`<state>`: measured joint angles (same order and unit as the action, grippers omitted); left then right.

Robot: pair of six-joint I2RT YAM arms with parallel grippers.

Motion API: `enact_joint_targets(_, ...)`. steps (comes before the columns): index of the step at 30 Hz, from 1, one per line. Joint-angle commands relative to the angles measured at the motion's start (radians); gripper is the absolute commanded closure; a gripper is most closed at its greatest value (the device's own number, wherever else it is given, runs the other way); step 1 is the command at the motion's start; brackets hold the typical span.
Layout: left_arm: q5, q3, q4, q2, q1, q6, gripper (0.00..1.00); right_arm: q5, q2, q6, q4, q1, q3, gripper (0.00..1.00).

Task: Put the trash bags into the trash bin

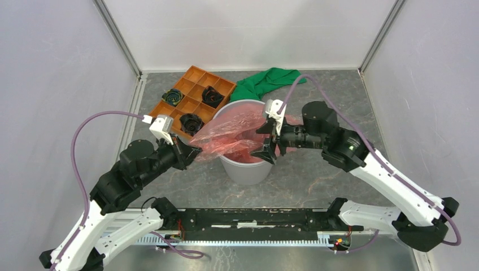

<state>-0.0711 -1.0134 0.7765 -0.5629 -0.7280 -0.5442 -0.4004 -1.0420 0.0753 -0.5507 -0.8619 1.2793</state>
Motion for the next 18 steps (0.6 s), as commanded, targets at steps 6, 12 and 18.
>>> enact_joint_targets(6,-0.050,-0.039,-0.019,-0.020,0.001,0.010,0.87,-0.321,0.049,-0.073,0.222,0.000,-0.140,0.76)
enact_joint_targets(12,-0.080,-0.068,-0.014,-0.075,0.001,-0.018,0.84,-0.356,0.121,-0.074,0.238,-0.005,-0.243,0.76)
enact_joint_targets(18,-0.088,-0.070,-0.018,-0.122,0.001,-0.035,0.81,-0.397,0.166,-0.114,0.312,-0.016,-0.312,0.60)
